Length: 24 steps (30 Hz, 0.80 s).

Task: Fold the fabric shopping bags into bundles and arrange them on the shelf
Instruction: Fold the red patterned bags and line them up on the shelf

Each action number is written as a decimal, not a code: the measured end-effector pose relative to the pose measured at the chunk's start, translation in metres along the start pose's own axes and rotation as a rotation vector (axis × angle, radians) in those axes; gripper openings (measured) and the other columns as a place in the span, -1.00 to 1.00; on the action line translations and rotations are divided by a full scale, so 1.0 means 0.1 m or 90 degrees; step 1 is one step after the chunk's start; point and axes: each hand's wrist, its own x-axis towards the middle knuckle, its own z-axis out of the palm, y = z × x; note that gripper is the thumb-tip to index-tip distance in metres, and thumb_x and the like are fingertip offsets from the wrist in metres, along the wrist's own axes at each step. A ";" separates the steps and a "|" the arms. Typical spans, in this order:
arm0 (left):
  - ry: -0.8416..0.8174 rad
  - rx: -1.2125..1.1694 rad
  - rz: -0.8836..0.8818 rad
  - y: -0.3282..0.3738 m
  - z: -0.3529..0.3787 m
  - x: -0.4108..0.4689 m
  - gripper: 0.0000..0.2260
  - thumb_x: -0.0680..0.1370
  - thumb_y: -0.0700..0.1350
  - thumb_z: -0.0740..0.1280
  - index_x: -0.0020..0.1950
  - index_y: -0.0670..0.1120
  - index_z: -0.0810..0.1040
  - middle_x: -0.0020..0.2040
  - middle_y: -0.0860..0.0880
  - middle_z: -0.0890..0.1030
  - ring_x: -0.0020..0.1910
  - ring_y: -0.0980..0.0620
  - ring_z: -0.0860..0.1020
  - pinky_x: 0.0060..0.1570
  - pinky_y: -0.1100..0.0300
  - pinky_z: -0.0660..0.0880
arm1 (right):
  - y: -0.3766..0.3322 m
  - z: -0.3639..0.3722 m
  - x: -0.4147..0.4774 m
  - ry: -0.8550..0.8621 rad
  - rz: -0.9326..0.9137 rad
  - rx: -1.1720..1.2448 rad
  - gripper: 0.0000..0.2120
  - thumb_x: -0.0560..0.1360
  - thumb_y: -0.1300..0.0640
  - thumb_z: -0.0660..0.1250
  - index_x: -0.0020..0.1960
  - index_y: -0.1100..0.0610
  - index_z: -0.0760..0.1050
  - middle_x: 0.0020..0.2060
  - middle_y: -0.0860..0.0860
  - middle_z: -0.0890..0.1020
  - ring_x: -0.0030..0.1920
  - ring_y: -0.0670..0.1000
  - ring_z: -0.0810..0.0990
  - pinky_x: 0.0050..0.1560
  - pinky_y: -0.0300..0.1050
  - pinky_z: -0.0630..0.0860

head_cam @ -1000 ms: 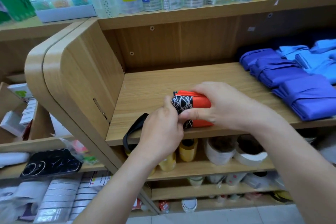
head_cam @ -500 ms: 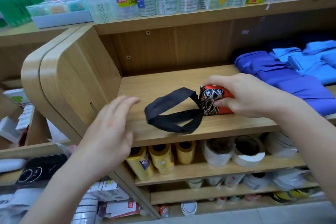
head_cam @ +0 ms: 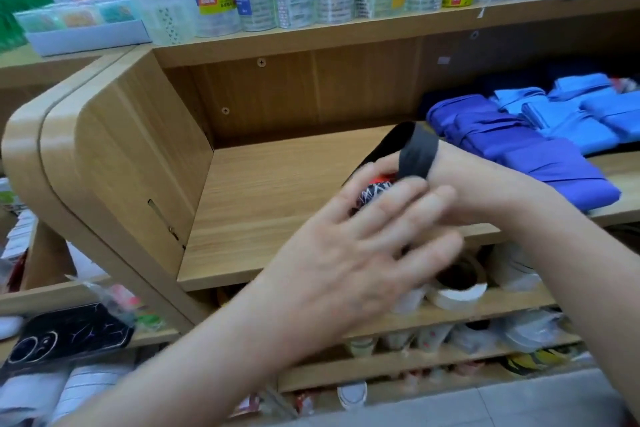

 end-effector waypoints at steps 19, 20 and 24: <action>-0.033 -0.623 -0.271 -0.67 -0.16 -0.61 -0.69 0.43 0.04 0.49 -0.42 -0.10 0.57 -0.47 0.06 0.52 -0.52 0.13 0.47 -0.43 0.38 0.38 | 0.41 -0.19 -0.19 0.034 0.163 0.345 -0.71 0.30 0.05 0.50 -0.01 0.12 0.66 -0.09 0.04 0.72 -0.03 0.05 0.68 -0.03 -0.08 0.62; -0.010 -0.702 -0.318 -0.67 -0.20 -0.62 -0.66 0.39 0.08 0.51 -0.40 -0.15 0.60 -0.49 0.01 0.55 -0.54 0.11 0.47 -0.44 0.39 0.36 | 0.40 -0.15 -0.18 0.027 0.157 0.360 -0.71 0.30 0.05 0.49 0.00 0.11 0.66 -0.09 0.02 0.72 -0.04 0.02 0.69 -0.06 -0.14 0.60; 0.100 -1.087 -0.302 -0.76 -0.21 -0.57 -0.65 0.45 0.05 0.46 0.02 -0.22 0.67 -0.44 -0.03 0.55 -0.50 0.00 0.49 -0.16 0.09 0.59 | 0.36 -0.05 -0.11 0.048 0.135 0.405 -0.72 0.34 0.10 0.48 0.02 0.14 0.62 -0.10 0.03 0.70 -0.06 -0.06 0.66 -0.08 -0.22 0.57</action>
